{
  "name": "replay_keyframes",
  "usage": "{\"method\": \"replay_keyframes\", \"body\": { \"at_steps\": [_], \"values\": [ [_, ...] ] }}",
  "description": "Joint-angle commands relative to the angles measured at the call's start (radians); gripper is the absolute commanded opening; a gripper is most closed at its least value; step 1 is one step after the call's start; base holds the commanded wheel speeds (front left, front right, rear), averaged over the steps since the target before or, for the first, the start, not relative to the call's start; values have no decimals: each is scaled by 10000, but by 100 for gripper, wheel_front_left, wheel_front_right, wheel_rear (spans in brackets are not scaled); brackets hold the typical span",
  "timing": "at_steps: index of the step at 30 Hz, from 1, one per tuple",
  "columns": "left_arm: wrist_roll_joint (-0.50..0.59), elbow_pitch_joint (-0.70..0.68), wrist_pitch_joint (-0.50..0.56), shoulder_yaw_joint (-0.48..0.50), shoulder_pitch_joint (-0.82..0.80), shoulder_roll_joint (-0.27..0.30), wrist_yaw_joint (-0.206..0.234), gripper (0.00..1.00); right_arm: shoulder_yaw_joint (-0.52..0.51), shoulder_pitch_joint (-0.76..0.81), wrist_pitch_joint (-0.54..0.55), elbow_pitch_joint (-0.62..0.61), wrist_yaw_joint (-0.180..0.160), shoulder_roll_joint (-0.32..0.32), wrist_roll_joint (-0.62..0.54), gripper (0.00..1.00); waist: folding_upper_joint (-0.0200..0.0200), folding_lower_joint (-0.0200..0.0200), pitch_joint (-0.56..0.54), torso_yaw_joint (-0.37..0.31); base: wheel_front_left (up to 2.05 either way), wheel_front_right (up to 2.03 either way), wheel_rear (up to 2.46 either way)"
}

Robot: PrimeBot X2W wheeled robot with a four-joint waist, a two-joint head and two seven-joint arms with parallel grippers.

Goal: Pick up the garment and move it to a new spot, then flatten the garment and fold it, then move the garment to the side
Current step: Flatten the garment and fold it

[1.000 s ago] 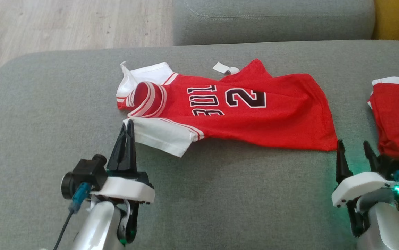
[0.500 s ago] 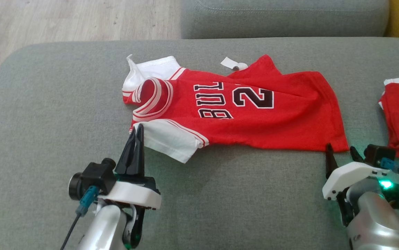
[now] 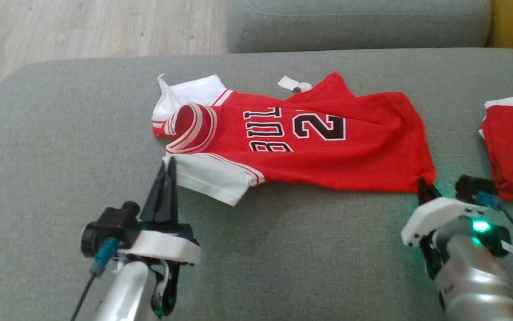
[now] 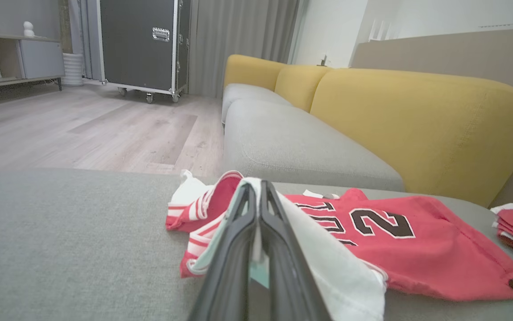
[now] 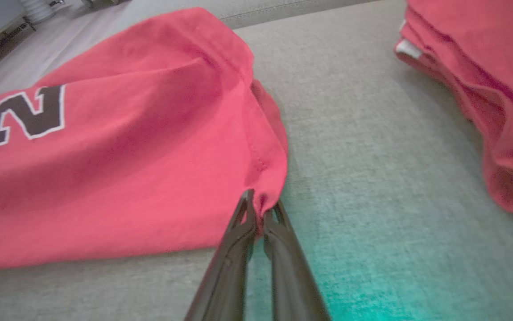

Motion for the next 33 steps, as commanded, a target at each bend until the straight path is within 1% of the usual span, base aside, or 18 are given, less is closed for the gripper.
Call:
{"method": "replay_keyframes", "body": {
  "at_steps": [1, 3, 6, 9, 12, 17, 21, 25, 26, 27, 30, 33],
  "values": [
    [15, -386, -122, 471, -442, 50, -5, 0, 617, -563, -197, -239, 35, 32, 230, 0, 0, -1, -108, -80, 0, 0, 0],
    [-5, -558, -122, 675, -497, 50, -68, 0, 1324, -733, -270, -562, 35, 32, 664, 0, 0, -1, -237, -163, 0, 0, 0],
    [-73, -924, -122, 1071, -675, 49, -239, 0, 2228, -912, -305, -1497, 35, 32, 1333, 0, 0, -1, -454, -338, 0, 0, 0],
    [-314, -1426, -122, 1571, -1071, 51, -385, 0, 2630, -1032, -312, -2639, 35, 32, 1551, 0, 0, -1, -736, -451, 0, 0, 0],
    [-346, -1869, -122, 1875, -1694, 164, -523, 0, 2788, -1169, -307, -3654, 35, 31, 1748, 0, 0, -1, -1034, -515, 0, 0, 0],
    [-635, -2354, -17, 2264, -3061, 469, -619, 0, 3021, -1539, -111, -5309, 35, -279, 1733, 0, 0, -1, -1361, -615, 0, 0, 0],
    [-685, -2833, 225, 2496, -3991, 769, -553, 0, 3190, -1812, 83, -6803, 35, -553, 1861, 0, 0, -1, -1525, -761, 0, 0, 0],
    [-652, -3576, 495, 2636, -4522, 1058, -472, 0, 3229, -1893, 325, -8409, 35, -882, 1882, 0, 0, -1, -1625, -939, 0, 0, 0],
    [-652, -3576, 495, 2636, -4522, 1058, -472, 0, 3229, -1893, 325, -8409, 35, -882, 1882, 0, 0, -1, -1625, -939, 0, 0, 0],
    [-661, -3811, 580, 2683, -4606, 1113, -432, 0, 3196, -1865, 414, -8824, 35, -955, 1868, 0, 0, -1, -1636, -976, 0, 0, 0],
    [-739, -4539, 922, 2790, -4773, 1234, -320, 0, 2892, -1623, 837, -10062, 35, -1028, 1803, 0, 0, -1, -1632, -1055, 0, 0, 0],
    [-834, -5156, 1379, 2845, -4862, 1353, -225, 0, 2807, -1284, 1431, -11219, 35, -1051, 1610, 0, 0, -1, -1541, -1138, 0, 0, 0]
  ]
}}
